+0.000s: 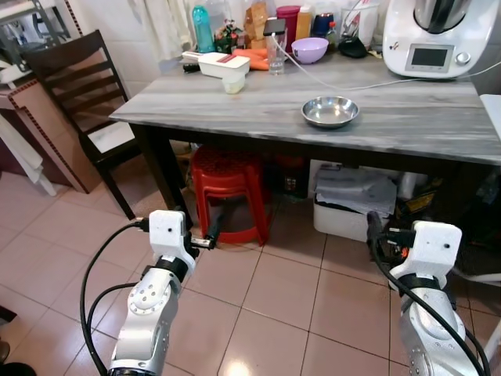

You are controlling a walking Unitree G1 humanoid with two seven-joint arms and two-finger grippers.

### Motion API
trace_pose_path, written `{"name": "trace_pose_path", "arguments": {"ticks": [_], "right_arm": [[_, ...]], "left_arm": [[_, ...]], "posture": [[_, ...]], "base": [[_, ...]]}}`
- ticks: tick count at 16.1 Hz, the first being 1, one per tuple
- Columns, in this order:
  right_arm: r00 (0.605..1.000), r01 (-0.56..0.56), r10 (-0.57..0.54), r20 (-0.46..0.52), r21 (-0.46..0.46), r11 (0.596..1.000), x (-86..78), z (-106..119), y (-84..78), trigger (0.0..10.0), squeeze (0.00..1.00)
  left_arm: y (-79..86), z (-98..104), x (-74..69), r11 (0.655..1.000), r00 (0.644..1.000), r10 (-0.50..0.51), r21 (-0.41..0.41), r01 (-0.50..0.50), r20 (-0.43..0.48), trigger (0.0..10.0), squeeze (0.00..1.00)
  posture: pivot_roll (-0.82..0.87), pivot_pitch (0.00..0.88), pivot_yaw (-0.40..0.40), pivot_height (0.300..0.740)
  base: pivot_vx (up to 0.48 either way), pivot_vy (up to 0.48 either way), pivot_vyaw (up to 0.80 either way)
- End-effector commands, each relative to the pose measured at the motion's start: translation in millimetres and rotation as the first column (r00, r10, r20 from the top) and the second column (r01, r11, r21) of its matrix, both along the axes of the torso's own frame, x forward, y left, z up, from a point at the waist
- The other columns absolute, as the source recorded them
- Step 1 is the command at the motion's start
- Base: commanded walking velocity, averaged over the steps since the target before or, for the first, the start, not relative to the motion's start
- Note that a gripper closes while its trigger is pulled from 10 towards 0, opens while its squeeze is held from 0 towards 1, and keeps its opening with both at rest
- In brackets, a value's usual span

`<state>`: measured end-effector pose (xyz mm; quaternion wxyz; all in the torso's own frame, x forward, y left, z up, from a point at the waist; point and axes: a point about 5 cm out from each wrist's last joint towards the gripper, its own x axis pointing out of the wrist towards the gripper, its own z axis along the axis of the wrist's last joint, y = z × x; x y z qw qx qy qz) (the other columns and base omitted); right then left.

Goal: Setting the table

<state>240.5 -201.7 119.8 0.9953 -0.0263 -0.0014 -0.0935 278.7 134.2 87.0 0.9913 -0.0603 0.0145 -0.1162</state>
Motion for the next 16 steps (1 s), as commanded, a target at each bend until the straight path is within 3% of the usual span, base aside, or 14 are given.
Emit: {"name": "trace_pose_path", "arguments": {"ticks": [1, 4, 8, 16], "right_arm": [[1.000, -0.018, 0.018, 0.020, 0.007, 1.000, 2.5, 4.2, 2.5, 10.0, 0.00], [0.999, -0.032, 0.032, 0.024, 0.027, 0.999, 5.0, 5.7, 4.2, 10.0, 0.00], [0.999, -0.038, 0.037, 0.027, 0.025, 0.999, 6.0, 6.5, 3.8, 10.0, 0.00], [0.999, -0.028, 0.027, 0.041, 0.024, 0.999, 8.8, 9.0, 2.5, 10.0, 0.00]], "left_arm": [[3.3, 0.0, 1.5, 1.000, 1.000, 0.001, 0.001, -0.001, 0.000, 10.0, 0.00], [3.7, -0.9, 1.4, 1.000, 1.000, 0.001, -0.002, -0.001, -0.006, 10.0, 0.00], [4.3, -1.7, 0.2, 1.000, 1.000, 0.001, -0.003, -0.001, -0.010, 10.0, 0.00], [1.5, -0.8, 3.3, 1.000, 1.000, -0.012, -0.008, 0.012, -0.007, 10.0, 0.00]], "posture": [[-0.12, 0.000, 0.103, 0.740], [-0.12, 0.000, 0.100, 0.740], [-0.12, 0.000, 0.100, 0.740], [-0.12, 0.000, 0.107, 0.740]], "base": [[0.000, -0.300, 0.00], [0.000, -0.374, 0.00], [0.000, -0.385, -0.67], [0.000, -0.390, 0.00]]}}
